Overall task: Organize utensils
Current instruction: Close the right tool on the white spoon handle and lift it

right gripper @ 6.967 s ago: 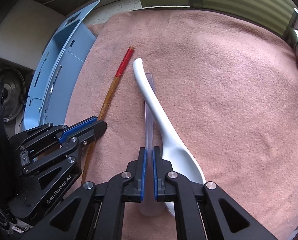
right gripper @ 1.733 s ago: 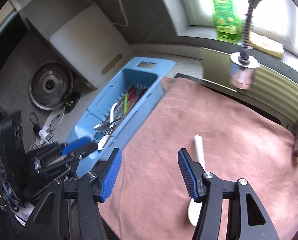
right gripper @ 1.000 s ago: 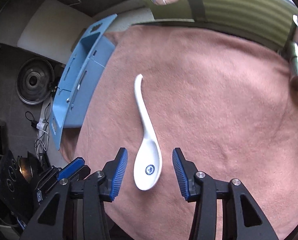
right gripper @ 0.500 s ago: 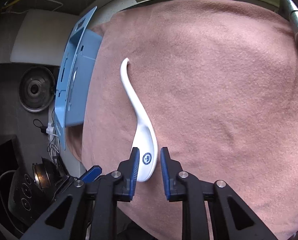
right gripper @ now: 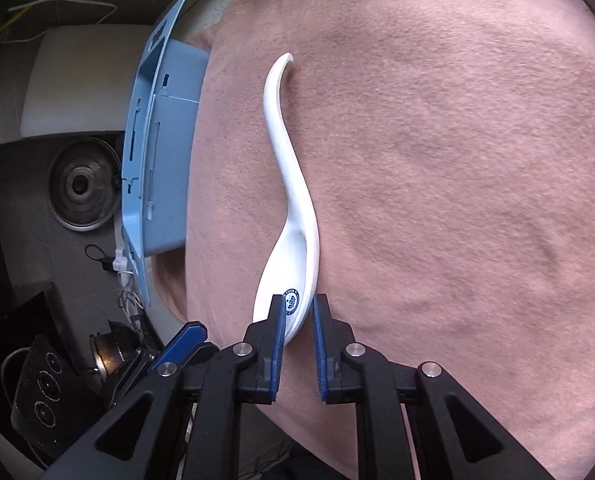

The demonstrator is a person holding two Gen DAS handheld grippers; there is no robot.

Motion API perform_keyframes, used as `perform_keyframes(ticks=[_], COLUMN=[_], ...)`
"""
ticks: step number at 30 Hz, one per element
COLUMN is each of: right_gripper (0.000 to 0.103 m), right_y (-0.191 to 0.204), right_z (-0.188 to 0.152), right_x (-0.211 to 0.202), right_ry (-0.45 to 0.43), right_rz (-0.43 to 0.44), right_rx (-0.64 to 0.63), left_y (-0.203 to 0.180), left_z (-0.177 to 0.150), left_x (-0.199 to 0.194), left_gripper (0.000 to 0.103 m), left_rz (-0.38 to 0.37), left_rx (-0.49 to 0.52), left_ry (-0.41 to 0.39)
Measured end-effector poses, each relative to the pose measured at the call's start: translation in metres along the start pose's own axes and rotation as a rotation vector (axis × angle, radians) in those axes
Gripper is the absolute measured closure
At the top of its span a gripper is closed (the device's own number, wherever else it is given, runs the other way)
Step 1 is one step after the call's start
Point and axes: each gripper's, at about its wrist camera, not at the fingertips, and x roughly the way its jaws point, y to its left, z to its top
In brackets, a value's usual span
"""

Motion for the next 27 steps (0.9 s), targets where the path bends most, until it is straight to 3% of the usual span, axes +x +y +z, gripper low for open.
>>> perform_keyframes(ticks=[5,11,13,17,20,27], right_gripper=[0.088,0.082,0.082,0.082,0.082,0.082], right_y=[0.013,0.046,0.053,0.06,0.063,0.069], right_z=[0.003,0.0,0.007,0.031,0.047,0.07], right_x=[0.006,-0.007,-0.012,-0.015,-0.01,0.006], right_ry=[-0.008,-0.053,-0.065,-0.083,-0.081,-0.036], right_rz=[0.002,-0.168,-0.198,-0.241,-0.266,-0.318], right_rx=[-0.022,-0.228,-0.263,-0.288,-0.305,-0.335], left_y=[0.009,0.009,0.006,-0.003,-0.008,-0.015], left_z=[0.002,0.001,0.0,-0.002,-0.003,0.001], left_x=[-0.002,0.0,0.002,0.004,0.009,0.026], left_gripper=[0.086,0.086,0.086,0.07,0.07,0.07], left_rz=[0.007,-0.017,-0.037,-0.079,-0.114,-0.114], left_rx=[-0.017,-0.024,-0.024,-0.02,-0.024,-0.058], left_ry=[-0.002,0.009,0.015,0.019,0.024,0.041])
